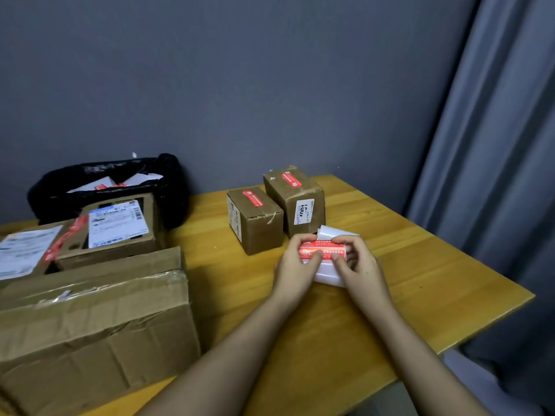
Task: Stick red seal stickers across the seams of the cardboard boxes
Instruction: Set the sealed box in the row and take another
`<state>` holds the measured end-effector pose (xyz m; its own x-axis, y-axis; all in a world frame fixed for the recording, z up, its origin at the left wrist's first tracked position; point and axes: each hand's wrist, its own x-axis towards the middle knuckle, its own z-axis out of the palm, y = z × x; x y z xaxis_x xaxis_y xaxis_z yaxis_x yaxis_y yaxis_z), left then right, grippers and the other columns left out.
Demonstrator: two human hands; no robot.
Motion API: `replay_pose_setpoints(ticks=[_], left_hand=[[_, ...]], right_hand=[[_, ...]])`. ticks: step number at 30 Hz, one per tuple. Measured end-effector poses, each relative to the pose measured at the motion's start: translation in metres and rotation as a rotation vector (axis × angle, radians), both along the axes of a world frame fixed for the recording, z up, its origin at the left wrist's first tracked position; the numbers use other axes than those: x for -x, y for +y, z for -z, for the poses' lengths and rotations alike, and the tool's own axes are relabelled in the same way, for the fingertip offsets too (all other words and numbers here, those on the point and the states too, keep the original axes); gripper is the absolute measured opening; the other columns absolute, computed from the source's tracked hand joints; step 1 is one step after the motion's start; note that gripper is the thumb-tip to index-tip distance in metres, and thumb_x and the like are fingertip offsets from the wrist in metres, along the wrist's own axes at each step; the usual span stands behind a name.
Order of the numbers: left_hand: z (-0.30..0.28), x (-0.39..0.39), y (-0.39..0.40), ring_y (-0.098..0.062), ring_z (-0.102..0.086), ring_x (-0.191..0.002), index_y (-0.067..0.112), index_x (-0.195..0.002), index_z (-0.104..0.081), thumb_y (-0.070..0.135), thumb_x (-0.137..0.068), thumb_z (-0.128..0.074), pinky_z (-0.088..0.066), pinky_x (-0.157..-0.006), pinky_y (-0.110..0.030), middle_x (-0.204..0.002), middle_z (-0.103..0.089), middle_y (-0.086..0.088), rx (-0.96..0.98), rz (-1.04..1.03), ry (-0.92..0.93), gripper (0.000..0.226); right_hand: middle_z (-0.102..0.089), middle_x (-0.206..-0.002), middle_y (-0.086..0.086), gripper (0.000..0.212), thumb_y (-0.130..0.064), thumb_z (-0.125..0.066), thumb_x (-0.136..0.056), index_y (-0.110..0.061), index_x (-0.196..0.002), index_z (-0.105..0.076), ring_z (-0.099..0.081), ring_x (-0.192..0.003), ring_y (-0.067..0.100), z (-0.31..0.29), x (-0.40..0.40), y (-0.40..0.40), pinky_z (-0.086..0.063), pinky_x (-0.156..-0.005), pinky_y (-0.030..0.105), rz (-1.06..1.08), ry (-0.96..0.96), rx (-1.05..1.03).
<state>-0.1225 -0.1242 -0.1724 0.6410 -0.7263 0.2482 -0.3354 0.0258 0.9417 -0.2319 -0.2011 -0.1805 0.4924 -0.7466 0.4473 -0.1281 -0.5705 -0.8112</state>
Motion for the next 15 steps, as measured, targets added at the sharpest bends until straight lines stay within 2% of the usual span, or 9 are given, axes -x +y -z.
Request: replay_pose_setpoints(ticks=[2,4,6,8,10,15], left_hand=[[0.001,-0.005,0.003,-0.007,-0.059,-0.095,0.019,-0.107,-0.057,-0.003,-0.085,-0.062,-0.049,-0.088,-0.027,-0.106,-0.062,0.005,0.13,0.077,0.098,0.032],[0.001,-0.01,0.005,-0.006,-0.059,-0.095,0.015,-0.108,-0.058,-0.009,-0.084,-0.061,-0.05,-0.083,-0.02,-0.107,-0.062,0.002,0.184,0.124,0.164,0.034],[0.003,-0.013,0.007,-0.008,-0.06,-0.092,0.011,-0.108,-0.059,-0.01,-0.084,-0.061,-0.05,-0.08,-0.019,-0.107,-0.063,-0.002,0.197,0.161,0.189,0.033],[0.003,-0.014,0.009,-0.009,-0.06,-0.09,0.01,-0.108,-0.06,-0.01,-0.084,-0.06,-0.049,-0.077,-0.017,-0.106,-0.063,-0.005,0.184,0.167,0.196,0.032],[0.003,-0.014,0.011,-0.006,-0.06,-0.089,0.012,-0.108,-0.061,-0.009,-0.085,-0.06,-0.049,-0.076,-0.015,-0.106,-0.063,-0.004,0.182,0.171,0.212,0.031],[0.004,-0.015,0.011,-0.005,-0.061,-0.092,0.018,-0.108,-0.062,-0.008,-0.086,-0.059,-0.049,-0.08,-0.016,-0.109,-0.064,-0.004,0.187,0.207,0.213,0.034]], right_hand=[[-0.059,-0.091,-0.017,0.03,-0.005,-0.06,-0.091,-0.029,-0.108,-0.059,-0.051,-0.073,-0.004,-0.001,-0.002,0.001,-0.042,-0.067,0.017,-0.009,-0.012,0.027],[-0.06,-0.092,-0.019,0.028,-0.008,-0.06,-0.092,-0.029,-0.11,-0.062,-0.051,-0.075,-0.004,0.0,-0.003,0.001,-0.039,-0.067,0.015,-0.004,-0.014,0.049],[-0.062,-0.095,-0.017,0.024,-0.013,-0.06,-0.092,-0.028,-0.11,-0.064,-0.052,-0.079,-0.002,0.002,-0.003,0.0,-0.04,-0.07,0.018,0.004,-0.014,0.06],[-0.066,-0.101,-0.009,0.021,-0.02,-0.061,-0.093,-0.03,-0.111,-0.064,-0.058,-0.084,0.01,0.003,-0.003,-0.002,-0.046,-0.072,0.026,0.019,-0.022,0.058],[-0.067,-0.095,-0.005,0.017,-0.025,-0.062,-0.092,-0.031,-0.109,-0.064,-0.061,-0.083,0.015,0.002,-0.002,-0.001,-0.05,-0.07,0.033,0.024,-0.048,0.021],[-0.071,-0.078,0.001,0.014,-0.013,-0.067,-0.089,-0.022,-0.1,-0.065,-0.066,-0.078,0.014,-0.003,-0.001,0.002,-0.051,-0.069,0.034,0.016,-0.112,-0.068]])
